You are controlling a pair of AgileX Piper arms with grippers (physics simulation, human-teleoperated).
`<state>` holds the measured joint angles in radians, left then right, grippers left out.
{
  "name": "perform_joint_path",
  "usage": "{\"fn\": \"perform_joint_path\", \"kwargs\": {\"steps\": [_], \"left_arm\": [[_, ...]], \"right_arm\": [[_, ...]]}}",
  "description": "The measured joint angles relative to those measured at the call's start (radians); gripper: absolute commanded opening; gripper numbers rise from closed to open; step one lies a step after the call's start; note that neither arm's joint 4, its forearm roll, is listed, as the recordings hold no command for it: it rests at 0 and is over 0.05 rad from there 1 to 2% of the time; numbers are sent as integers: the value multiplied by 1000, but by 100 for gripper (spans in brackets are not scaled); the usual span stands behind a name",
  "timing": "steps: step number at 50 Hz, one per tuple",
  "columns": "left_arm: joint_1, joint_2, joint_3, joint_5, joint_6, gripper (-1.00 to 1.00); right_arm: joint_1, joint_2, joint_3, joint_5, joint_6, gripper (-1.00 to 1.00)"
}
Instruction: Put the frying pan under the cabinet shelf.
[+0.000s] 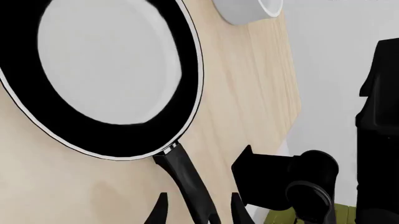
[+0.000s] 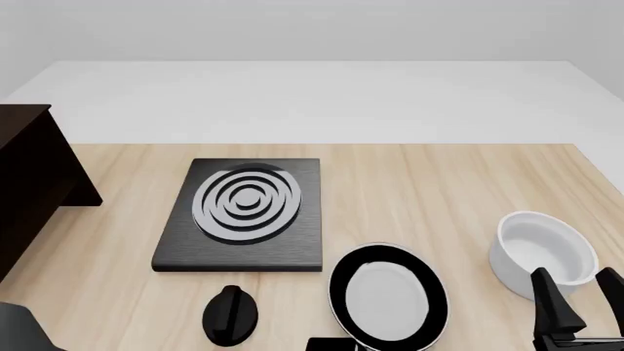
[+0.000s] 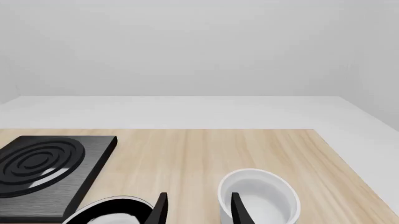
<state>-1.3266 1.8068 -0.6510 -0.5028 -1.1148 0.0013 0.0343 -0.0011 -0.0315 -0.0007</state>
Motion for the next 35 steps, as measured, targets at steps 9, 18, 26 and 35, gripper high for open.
{"fn": "perform_joint_path", "kwargs": {"steps": [9,18,26,35], "left_arm": [[-12,34,1,-39,-31,100],[-23,67,0,-76,-60,100],[-27,89,-6,-93,-72,100],[-27,103,-23,-94,-74,100]], "right_arm": [[0,0,0,0,0,100],[0,0,0,0,0,100],[0,0,0,0,0,100],[0,0,0,0,0,100]]}}
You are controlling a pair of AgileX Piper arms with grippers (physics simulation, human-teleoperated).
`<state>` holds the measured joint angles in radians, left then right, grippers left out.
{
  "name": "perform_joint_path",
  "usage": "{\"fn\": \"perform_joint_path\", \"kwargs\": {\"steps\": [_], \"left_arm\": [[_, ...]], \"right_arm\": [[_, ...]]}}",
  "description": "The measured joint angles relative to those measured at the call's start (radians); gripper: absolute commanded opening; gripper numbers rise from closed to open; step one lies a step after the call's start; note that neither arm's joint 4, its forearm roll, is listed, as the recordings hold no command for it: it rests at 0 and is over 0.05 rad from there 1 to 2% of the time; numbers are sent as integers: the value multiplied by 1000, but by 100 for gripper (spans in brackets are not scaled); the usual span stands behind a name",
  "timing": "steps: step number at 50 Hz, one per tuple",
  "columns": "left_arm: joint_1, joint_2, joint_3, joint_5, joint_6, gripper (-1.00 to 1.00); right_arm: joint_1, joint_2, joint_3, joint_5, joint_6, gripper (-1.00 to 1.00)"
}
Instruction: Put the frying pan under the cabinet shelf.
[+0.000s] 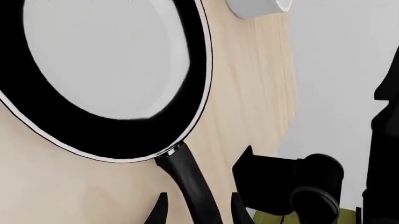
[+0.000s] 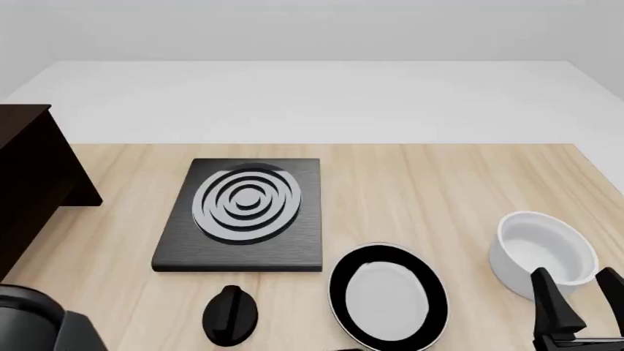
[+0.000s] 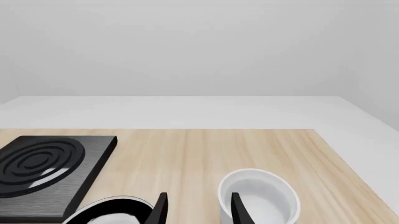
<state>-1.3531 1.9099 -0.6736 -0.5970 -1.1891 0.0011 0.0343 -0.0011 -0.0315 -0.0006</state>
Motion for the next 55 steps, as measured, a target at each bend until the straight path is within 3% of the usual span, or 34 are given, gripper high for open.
{"fn": "perform_joint_path", "kwargs": {"steps": [22,43,44,55], "left_arm": [[6,38,-34,-28,-12,100],[45,92,5,-199,-137,100],[47,93,7,-207,-142,-100],[56,101,24,-267,-187,-100]], "right_arm": [[0,0,0,0,0,100],[0,0,0,0,0,100],[0,0,0,0,0,100],[0,0,0,0,0,100]]}}
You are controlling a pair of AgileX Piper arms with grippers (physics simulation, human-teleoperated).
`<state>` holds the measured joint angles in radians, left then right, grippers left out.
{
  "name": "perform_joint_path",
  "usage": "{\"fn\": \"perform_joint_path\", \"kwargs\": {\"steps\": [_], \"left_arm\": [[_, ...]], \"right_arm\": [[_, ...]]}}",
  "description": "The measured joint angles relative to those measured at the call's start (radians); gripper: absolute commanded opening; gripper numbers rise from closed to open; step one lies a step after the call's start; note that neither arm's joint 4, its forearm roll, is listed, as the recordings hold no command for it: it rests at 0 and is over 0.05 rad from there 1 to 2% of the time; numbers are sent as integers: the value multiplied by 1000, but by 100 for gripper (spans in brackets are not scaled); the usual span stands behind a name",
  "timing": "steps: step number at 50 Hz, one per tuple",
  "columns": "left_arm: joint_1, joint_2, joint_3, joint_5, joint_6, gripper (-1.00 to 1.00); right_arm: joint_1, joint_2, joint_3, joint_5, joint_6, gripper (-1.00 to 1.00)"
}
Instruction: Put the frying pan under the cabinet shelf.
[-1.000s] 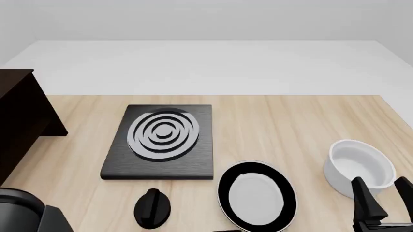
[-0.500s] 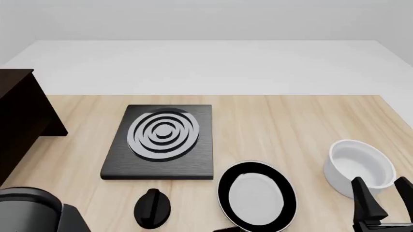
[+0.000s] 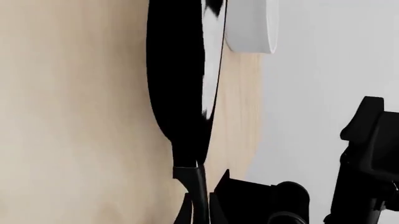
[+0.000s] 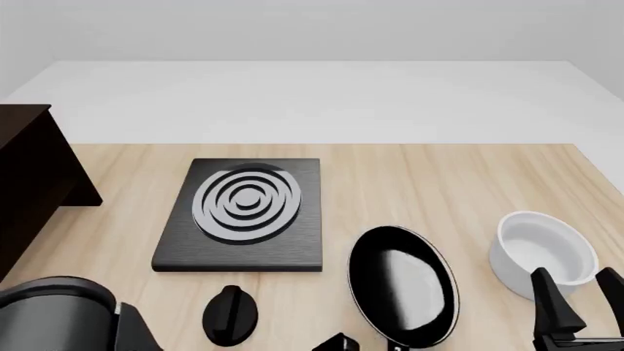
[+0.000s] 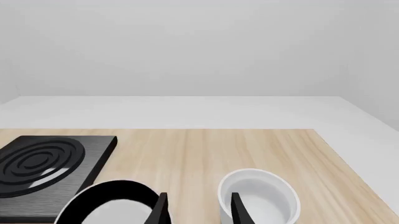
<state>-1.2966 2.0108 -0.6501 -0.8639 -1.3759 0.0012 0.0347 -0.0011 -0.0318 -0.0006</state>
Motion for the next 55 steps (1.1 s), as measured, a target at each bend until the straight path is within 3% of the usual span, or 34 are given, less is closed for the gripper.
{"fn": "perform_joint_path", "kwargs": {"steps": [21,45,55], "left_arm": [[64,-100,61,28,38,-100],[91,-377,102,196,88,-100],[137,-514,128,224,61,-100]], "right_arm": [[0,0,0,0,0,100],[0,0,0,0,0,100],[0,0,0,0,0,100]]}}
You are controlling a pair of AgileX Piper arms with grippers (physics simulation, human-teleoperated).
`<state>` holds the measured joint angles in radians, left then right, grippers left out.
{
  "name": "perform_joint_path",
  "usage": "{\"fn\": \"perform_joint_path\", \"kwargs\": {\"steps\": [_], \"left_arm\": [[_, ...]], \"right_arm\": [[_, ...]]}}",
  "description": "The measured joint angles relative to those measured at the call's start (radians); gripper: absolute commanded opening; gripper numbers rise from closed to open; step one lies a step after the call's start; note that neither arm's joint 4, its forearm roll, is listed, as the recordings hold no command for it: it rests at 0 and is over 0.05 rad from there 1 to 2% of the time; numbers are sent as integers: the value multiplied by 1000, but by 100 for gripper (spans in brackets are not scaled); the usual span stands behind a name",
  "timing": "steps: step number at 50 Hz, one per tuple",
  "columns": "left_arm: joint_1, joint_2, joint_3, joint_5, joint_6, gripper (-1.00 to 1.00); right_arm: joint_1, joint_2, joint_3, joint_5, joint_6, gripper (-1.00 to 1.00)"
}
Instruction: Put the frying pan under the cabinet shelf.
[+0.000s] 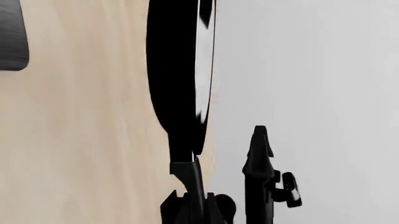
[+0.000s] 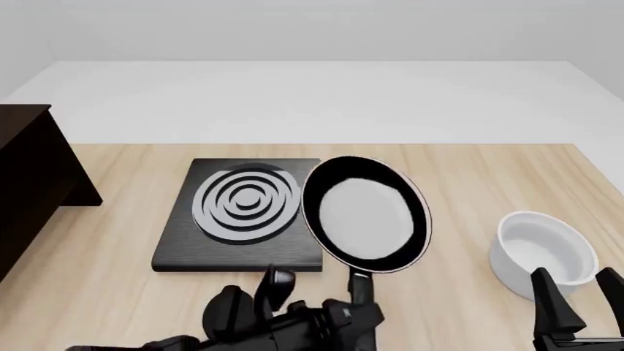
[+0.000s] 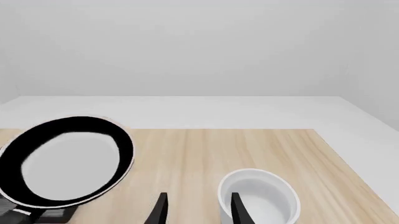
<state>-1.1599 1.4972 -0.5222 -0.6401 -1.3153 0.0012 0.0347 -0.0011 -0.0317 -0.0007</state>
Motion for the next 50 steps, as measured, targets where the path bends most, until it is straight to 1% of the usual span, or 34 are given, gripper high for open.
{"fn": "perform_joint_path", "kwargs": {"steps": [12,21,28,32,40,50], "left_arm": [[42,-133,45,13,-52,-100],[87,-251,79,46,-92,-100],[139,-360,116,96,-117,-100],[178,-436,139,145,-125,-100],[285,-612,177,289,-141,-100],[407,-807,197,470,-161,-100]], "right_arm": [[0,0,0,0,0,100],[0,0,0,0,0,100],[0,0,0,0,0,100],[0,0,0,0,0,100],[0,0,0,0,0,100],[0,0,0,0,0,100]]}}
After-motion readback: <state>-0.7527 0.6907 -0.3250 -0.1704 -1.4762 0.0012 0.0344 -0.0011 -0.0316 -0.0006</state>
